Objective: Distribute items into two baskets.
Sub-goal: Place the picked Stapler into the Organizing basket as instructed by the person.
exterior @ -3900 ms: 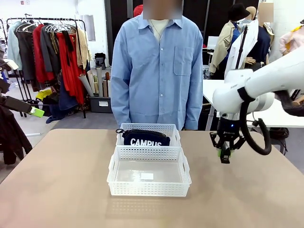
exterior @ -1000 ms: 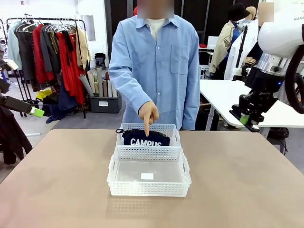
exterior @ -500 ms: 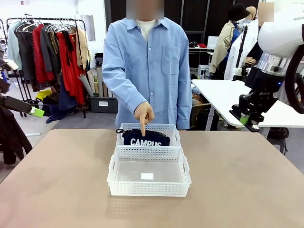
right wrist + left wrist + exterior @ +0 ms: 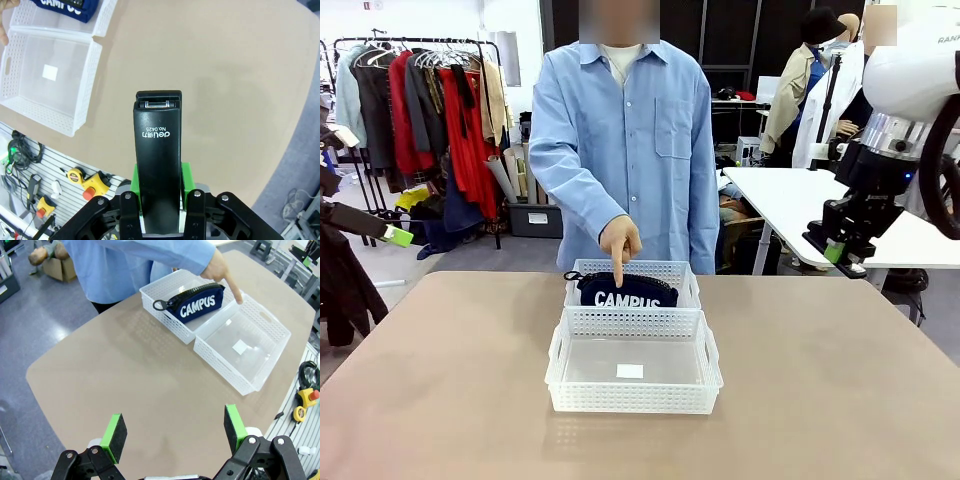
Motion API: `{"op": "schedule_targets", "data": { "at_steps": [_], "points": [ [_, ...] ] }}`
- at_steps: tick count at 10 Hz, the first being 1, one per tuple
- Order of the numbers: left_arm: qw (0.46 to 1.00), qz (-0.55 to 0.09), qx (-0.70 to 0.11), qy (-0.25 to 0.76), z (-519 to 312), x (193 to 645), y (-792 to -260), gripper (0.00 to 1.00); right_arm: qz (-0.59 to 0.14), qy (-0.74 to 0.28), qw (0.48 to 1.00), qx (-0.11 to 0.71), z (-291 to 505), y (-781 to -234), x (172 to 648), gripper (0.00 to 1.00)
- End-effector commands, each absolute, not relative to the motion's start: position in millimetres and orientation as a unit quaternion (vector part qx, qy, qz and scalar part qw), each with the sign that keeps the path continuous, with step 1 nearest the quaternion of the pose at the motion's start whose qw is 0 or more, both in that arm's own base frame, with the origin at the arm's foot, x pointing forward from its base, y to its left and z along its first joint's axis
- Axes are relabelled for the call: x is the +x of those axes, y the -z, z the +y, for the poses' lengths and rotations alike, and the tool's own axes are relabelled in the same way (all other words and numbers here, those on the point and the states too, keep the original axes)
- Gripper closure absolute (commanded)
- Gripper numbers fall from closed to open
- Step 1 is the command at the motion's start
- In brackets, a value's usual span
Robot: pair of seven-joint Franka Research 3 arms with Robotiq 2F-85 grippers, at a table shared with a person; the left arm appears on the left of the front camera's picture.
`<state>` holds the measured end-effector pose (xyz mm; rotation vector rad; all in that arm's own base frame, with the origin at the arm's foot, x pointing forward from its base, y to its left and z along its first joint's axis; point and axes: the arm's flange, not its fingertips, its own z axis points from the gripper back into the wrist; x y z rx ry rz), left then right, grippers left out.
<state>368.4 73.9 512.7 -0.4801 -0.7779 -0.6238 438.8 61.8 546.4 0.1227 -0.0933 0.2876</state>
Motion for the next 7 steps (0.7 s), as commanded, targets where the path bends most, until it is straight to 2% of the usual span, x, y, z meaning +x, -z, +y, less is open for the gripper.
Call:
{"op": "schedule_targets", "data": {
  "at_steps": [1, 4, 7],
  "points": [
    [0.851, -0.368, -0.232, 0.294, 74, 368, -515, 0.0, -0.041, -0.156, 0.985, 0.054, 79, -545, 439, 1.0],
    [0.851, -0.368, -0.232, 0.294, 74, 368, -515, 0.0, -0.042, -0.203, 0.977, 0.043, 119, -542, 429, 1.0],
    [0.851, -0.368, -0.232, 0.294, 74, 368, -515, 0.0, -0.031, -0.318, 0.947, 0.021, 170, -530, 426, 1.0]
  ]
}}
